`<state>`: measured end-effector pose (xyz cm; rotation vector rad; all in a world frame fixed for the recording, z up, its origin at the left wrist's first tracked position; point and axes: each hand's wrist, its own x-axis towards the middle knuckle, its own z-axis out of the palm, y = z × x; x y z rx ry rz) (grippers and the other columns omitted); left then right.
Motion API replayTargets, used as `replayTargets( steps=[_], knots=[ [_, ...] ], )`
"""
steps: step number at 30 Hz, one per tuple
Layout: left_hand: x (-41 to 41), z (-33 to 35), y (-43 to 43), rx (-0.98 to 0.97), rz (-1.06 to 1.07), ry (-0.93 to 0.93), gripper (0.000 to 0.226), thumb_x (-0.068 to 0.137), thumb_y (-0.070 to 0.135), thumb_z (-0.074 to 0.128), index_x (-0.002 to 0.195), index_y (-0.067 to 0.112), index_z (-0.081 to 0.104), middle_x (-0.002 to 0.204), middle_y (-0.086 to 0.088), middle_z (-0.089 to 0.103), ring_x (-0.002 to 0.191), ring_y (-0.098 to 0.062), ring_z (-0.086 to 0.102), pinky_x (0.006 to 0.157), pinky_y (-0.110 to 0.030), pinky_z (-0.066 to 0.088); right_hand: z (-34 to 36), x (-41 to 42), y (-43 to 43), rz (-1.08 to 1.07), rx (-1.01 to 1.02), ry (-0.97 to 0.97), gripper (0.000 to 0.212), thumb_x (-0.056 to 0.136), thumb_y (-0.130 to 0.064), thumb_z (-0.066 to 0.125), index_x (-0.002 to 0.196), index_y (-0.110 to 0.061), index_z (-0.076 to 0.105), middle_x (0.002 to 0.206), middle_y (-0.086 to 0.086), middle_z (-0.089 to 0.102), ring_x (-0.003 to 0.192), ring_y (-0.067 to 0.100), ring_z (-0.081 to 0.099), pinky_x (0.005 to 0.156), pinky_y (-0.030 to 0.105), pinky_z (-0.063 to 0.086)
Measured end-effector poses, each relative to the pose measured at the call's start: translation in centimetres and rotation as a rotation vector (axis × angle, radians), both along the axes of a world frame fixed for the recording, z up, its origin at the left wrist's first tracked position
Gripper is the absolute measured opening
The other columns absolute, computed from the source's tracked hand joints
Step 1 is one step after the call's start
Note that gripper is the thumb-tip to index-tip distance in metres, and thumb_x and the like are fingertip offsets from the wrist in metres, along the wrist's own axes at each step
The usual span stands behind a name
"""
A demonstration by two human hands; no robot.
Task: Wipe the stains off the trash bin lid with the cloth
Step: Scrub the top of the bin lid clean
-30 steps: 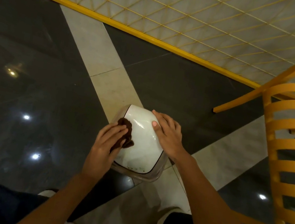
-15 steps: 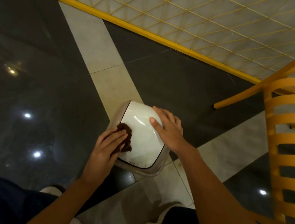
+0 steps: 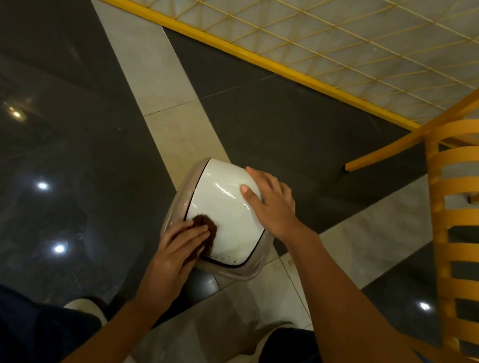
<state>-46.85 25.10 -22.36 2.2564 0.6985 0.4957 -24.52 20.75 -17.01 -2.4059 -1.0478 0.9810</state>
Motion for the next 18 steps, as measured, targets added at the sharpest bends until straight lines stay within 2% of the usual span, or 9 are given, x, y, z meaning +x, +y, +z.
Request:
replayTargets(
  steps=[6,8,11,12,14,16,18],
  knots=[
    [3.7,1.7,0.8,-0.037,0.103,-0.085,0.040,0.086,0.014,0.050,0.125,0.010,0.055,0.133,0.006,0.049,0.132,0.001,0.025,0.114,-0.018,0.018,-0.2,0.0,-0.2,-0.001,0.004,-0.006,0.048,0.095,-0.052,0.029,0.141,-0.045,0.019,0.150,-0.007,0.020,0.137,0.026,0.011,0.113,0.051,0.009],
    [3.9,1.6,-0.2,-0.054,0.043,-0.061,0.042,0.088,0.018,0.046,0.128,0.012,0.051,0.135,0.004,0.048,0.135,0.003,0.020,0.114,-0.015,0.013,-0.2,0.2,-0.2,-0.003,-0.002,-0.002,0.048,0.095,-0.053,0.029,0.141,-0.046,0.019,0.150,-0.007,0.020,0.137,0.026,0.012,0.113,0.051,0.009],
    [2.8,1.0,-0.5,0.057,-0.159,0.008,0.047,0.086,0.018,0.041,0.133,0.014,0.041,0.138,0.004,0.040,0.139,-0.001,0.013,0.115,-0.017,0.006,-0.2,0.2,-0.2,0.002,0.001,0.015,0.048,0.095,-0.053,0.030,0.141,-0.046,0.018,0.150,-0.008,0.019,0.137,0.026,0.011,0.113,0.050,0.009],
    [2.5,0.9,0.0,0.098,-0.198,0.010,0.048,0.085,0.017,0.041,0.133,0.014,0.041,0.139,0.003,0.039,0.139,-0.005,0.016,0.116,-0.019,0.007,-0.2,0.1,-0.2,0.005,0.007,0.016,0.048,0.095,-0.053,0.030,0.141,-0.046,0.018,0.150,-0.008,0.019,0.137,0.026,0.011,0.113,0.050,0.009],
    [2.7,0.7,0.9,0.115,-0.190,-0.011,0.047,0.085,0.014,0.044,0.132,0.017,0.043,0.140,0.001,0.036,0.136,-0.015,0.023,0.116,-0.026,0.018,-0.1,0.1,-0.2,0.010,0.013,0.013,0.048,0.095,-0.052,0.029,0.142,-0.045,0.018,0.151,-0.007,0.019,0.137,0.026,0.010,0.112,0.049,0.009],
    [3.5,1.1,0.8,-0.003,-0.082,-0.018,0.046,0.086,0.007,0.054,0.130,0.020,0.048,0.140,0.001,0.032,0.131,-0.019,0.028,0.110,-0.032,0.027,-0.2,0.2,-0.2,0.011,0.011,0.010,0.048,0.096,-0.052,0.029,0.142,-0.045,0.018,0.151,-0.007,0.019,0.137,0.026,0.010,0.112,0.048,0.008],
    [4.5,1.4,0.0,-0.018,-0.053,0.017,0.042,0.087,0.009,0.053,0.127,0.019,0.054,0.138,0.001,0.032,0.128,-0.019,0.030,0.104,-0.029,0.026,-0.3,0.4,-0.3,0.013,0.010,-0.003,0.048,0.095,-0.053,0.029,0.141,-0.046,0.018,0.150,-0.008,0.019,0.137,0.026,0.011,0.111,0.048,0.008]
  ],
)
